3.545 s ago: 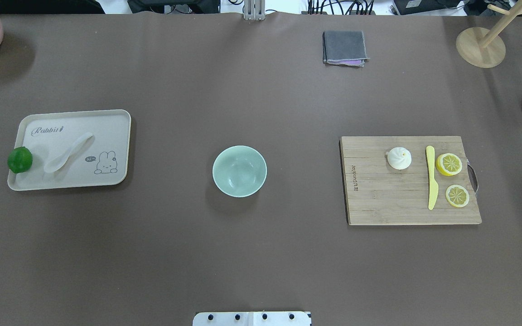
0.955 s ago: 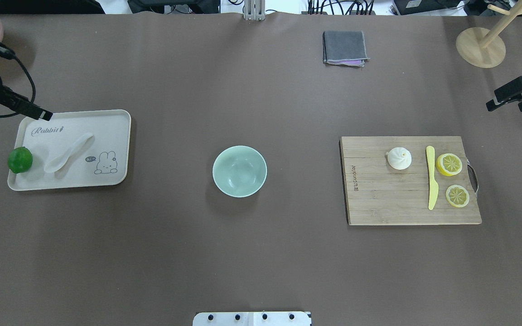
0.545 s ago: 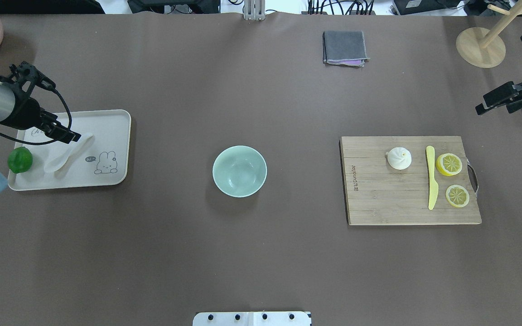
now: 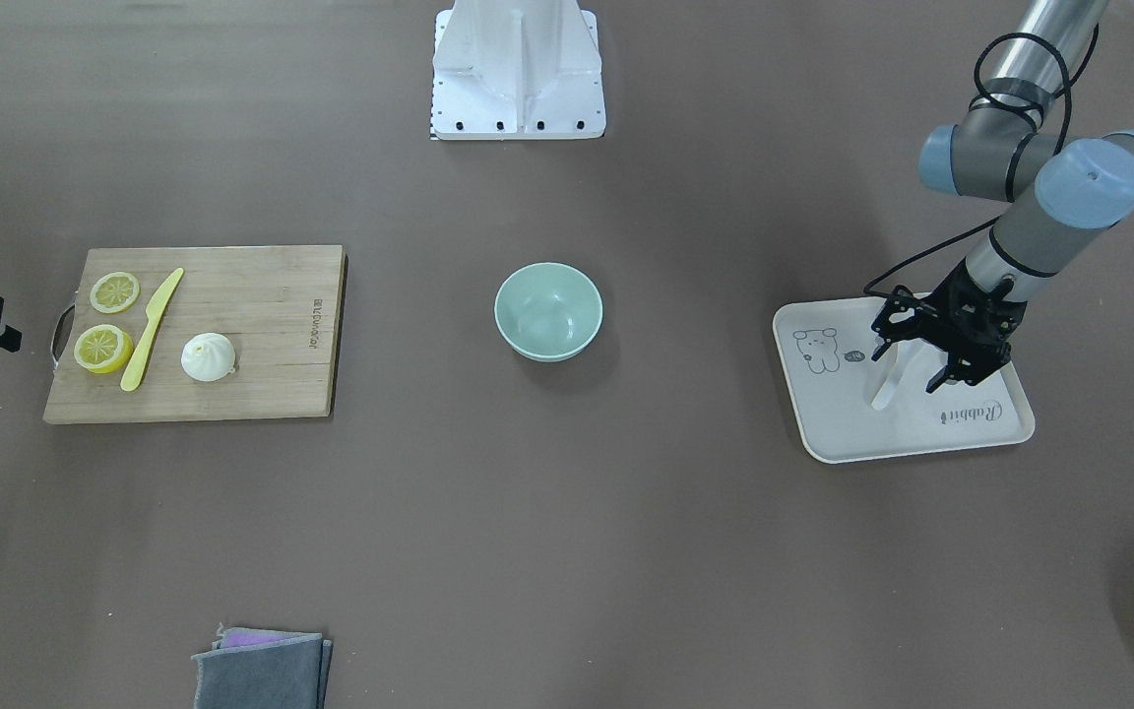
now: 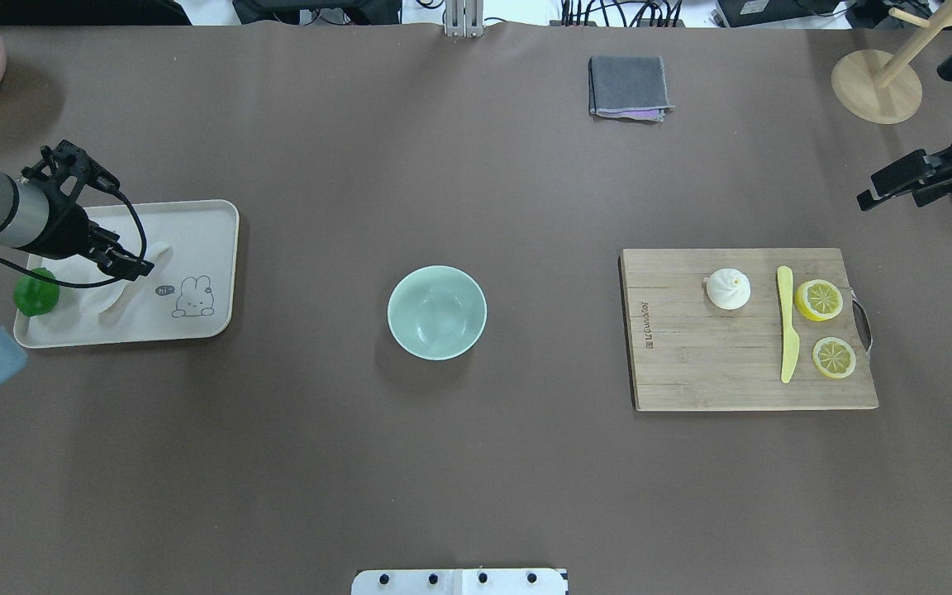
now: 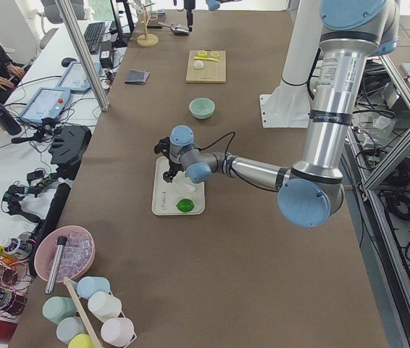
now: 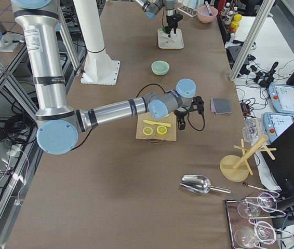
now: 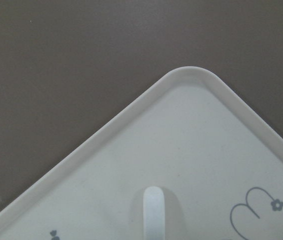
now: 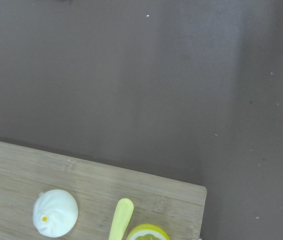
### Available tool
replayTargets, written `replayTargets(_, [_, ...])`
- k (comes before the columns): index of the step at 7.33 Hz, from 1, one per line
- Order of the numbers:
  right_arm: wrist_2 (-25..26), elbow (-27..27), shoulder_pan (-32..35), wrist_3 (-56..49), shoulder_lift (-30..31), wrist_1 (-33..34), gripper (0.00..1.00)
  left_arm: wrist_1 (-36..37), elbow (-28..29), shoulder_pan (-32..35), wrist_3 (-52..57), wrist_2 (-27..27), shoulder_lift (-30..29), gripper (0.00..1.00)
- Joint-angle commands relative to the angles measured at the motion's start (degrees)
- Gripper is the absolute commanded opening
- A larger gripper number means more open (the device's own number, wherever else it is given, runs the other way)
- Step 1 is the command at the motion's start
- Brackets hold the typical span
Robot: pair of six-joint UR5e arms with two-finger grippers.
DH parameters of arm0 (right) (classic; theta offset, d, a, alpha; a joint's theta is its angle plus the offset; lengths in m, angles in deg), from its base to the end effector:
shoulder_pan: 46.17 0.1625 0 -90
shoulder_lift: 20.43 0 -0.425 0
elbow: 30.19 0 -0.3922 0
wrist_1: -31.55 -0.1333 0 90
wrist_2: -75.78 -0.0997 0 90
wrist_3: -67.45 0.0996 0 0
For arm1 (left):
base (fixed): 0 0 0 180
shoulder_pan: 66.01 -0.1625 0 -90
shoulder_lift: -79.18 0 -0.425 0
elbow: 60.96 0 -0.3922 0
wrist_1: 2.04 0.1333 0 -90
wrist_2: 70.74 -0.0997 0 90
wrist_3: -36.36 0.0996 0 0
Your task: Put spoon and bun in bowl
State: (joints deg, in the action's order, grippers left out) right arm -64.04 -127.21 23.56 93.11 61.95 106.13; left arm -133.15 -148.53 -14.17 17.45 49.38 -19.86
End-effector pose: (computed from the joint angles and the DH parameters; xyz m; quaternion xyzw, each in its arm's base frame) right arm -0.1384 -0.5398 0.4903 0.0578 -0.4663 -0.0679 0.8801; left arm 0.2973 -0.5132 0.5213 0.2296 0.3954 0.2513 0.8531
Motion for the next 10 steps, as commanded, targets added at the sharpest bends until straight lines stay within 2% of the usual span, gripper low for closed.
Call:
replayTargets(1, [0.07, -0.01, -0.99, 0.0, -0.38, -0.04, 1.0, 0.25, 0.38, -0.86, -0.07, 0.02, 0.07, 0.76])
replayTargets(6, [0.16, 0.34, -1.52, 0.08, -1.43, 0.3, 1.0, 0.42, 2.14, -0.95, -0.07, 0.11, -0.55, 0.67])
replayTargets(8, [0.16, 0.43, -1.7, 0.26, -1.61, 0.31, 1.0, 0.42, 2.05, -0.86, -3.03, 0.2, -0.55, 0.27])
replayTargets(10, [0.16, 0.34, -1.79, 0.52, -1.87, 0.39, 1.0, 0.42, 1.96, -1.04, -6.48, 0.11, -0.55, 0.07])
